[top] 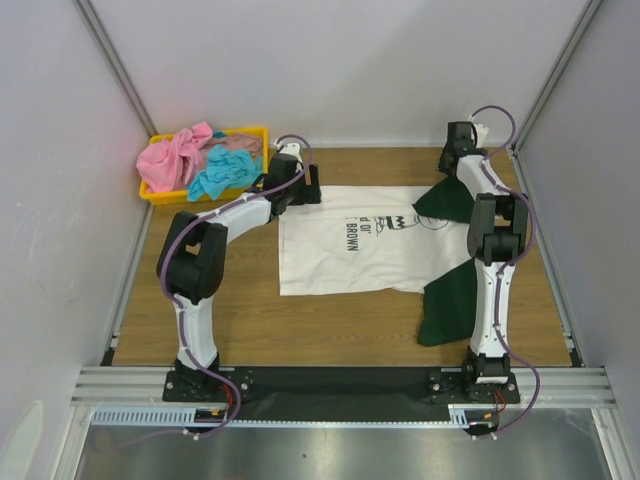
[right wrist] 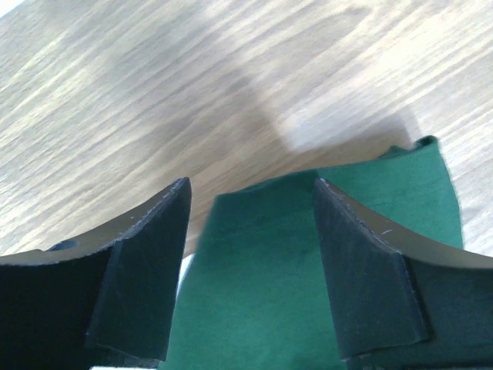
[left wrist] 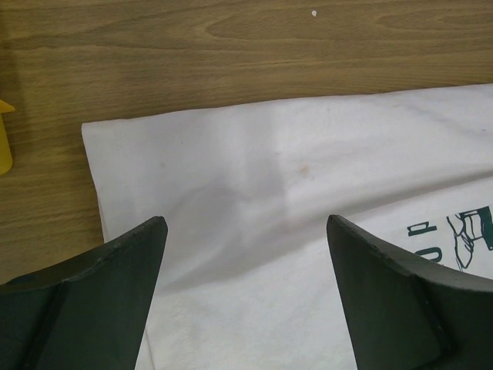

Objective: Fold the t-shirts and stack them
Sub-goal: Fold the tshirt

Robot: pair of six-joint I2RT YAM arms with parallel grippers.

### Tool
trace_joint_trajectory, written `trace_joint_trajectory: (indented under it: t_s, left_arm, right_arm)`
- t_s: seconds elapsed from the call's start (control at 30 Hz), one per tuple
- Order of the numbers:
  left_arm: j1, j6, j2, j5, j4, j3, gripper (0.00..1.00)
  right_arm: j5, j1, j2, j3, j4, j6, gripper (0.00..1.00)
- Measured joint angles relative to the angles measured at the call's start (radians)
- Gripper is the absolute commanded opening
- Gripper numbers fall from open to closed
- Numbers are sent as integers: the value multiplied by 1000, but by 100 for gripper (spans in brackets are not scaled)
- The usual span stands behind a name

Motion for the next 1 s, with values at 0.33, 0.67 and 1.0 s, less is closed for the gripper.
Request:
trace_joint_trajectory:
  t_s: [0.33, 0.67, 1.0]
  left_arm:
    - [3, 0, 5, 0, 0, 2, 90]
    - [9, 0, 13, 11, 0, 4, 90]
    - [10, 0, 16, 19, 0, 4, 90]
  right_arm:
    - [70, 68, 35, 64, -21, -66, 57]
    - [127, 66, 43, 64, -63, -100, 45]
    - [144, 67, 44, 64, -80, -121, 0]
